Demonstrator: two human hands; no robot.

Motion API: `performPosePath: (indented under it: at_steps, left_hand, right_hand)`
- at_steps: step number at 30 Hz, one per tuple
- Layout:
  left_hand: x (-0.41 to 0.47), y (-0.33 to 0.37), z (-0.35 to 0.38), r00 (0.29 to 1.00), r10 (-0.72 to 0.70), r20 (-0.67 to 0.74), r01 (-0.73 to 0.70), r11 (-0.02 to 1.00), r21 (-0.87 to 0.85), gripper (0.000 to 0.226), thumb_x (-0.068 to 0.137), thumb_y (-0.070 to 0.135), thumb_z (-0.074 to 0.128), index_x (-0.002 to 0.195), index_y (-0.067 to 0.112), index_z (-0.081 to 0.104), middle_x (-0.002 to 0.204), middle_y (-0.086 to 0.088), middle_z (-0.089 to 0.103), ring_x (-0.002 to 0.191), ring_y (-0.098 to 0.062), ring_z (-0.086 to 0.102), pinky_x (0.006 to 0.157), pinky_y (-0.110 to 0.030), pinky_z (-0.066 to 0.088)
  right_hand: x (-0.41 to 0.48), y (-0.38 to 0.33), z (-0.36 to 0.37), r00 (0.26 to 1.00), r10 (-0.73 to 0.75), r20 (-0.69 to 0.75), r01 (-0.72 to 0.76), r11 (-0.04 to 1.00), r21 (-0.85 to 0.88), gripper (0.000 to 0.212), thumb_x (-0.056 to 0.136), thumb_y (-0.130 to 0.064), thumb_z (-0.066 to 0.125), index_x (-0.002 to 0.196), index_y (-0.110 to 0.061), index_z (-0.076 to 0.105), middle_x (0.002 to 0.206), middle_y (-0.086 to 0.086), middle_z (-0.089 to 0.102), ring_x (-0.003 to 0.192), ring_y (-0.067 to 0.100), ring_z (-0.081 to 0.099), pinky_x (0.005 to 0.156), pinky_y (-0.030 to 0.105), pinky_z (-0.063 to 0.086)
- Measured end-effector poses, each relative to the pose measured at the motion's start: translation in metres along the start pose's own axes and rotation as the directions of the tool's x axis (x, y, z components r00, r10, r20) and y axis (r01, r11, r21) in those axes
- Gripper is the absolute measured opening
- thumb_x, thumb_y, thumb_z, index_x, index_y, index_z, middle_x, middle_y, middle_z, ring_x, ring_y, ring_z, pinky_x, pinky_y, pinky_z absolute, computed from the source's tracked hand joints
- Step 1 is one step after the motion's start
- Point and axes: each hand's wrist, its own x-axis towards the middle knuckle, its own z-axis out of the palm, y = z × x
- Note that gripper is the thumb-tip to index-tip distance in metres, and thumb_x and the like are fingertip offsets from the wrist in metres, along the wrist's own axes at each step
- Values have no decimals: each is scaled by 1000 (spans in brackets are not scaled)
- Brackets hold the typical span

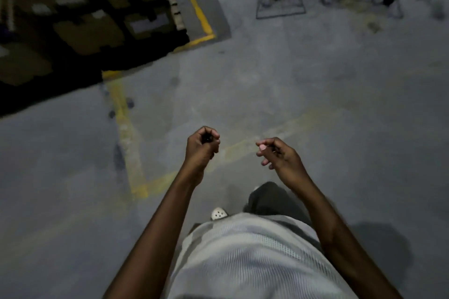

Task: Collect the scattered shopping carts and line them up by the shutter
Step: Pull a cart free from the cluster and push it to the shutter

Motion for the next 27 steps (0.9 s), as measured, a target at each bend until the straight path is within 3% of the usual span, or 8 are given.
performPosePath:
  at_steps: [7, 11, 16, 20, 24, 27]
  left_hand:
    - [174, 51, 60, 996, -87, 21, 89, 994, -60, 33, 81, -24, 46, 80, 7, 57, 62, 2, 53, 50, -10, 45, 48, -24, 33]
    - [284, 98, 102, 994, -111, 25, 112, 991, -68, 32, 79, -24, 47, 81, 7, 57, 66, -1, 54, 52, -12, 44, 49, -25, 33]
    - [411, 182, 141, 999, -36, 33, 39, 994, -99, 30, 81, -22, 50, 80, 8, 57, 67, -1, 56, 55, -10, 50, 50, -25, 37]
    - [506, 224, 161, 998, -60, 17, 61, 989, -134, 25, 86, -17, 53, 82, 6, 58, 67, -3, 56, 58, -15, 50, 50, -27, 40]
    - [618, 253, 189, 987, -157, 21, 158, 980, -123, 27, 86, -16, 52, 79, 9, 59, 64, -3, 56, 57, -18, 46, 45, -21, 37]
    - [715, 288, 212, 986, -151, 74, 158, 983, -96, 27, 86, -15, 52, 78, 10, 58, 69, -9, 54, 56, -17, 45, 44, -22, 36]
  right_hand:
    - [186, -23, -42, 987, 71, -142, -65, 997, 46, 15, 104, -14, 59, 113, -8, 69, 95, 10, 73, 64, 1, 62, 60, 13, 46]
    - [316, -72, -91, 987, 38, -153, -33, 999, 31, 12, 104, -23, 60, 110, -20, 69, 93, 0, 73, 68, 1, 63, 63, 17, 47]
    - [458, -147, -149, 966, -30, -256, 48, 997, 67, 10, 104, -20, 61, 108, -16, 70, 91, 3, 71, 68, -3, 62, 61, 12, 46]
    - [549, -176, -168, 968, -3, -249, 29, 994, 102, 9, 103, -22, 63, 106, -18, 70, 87, 0, 72, 68, 7, 60, 63, 18, 46]
    - [644, -184, -178, 968, 51, -245, -29, 995, 92, 8, 103, -24, 63, 104, -25, 71, 87, -2, 74, 67, 9, 62, 65, 29, 44]
    - [735, -201, -191, 958, 73, -276, -50, 995, 88, 9, 103, -25, 63, 105, -26, 72, 87, -3, 75, 68, 10, 62, 66, 29, 44]
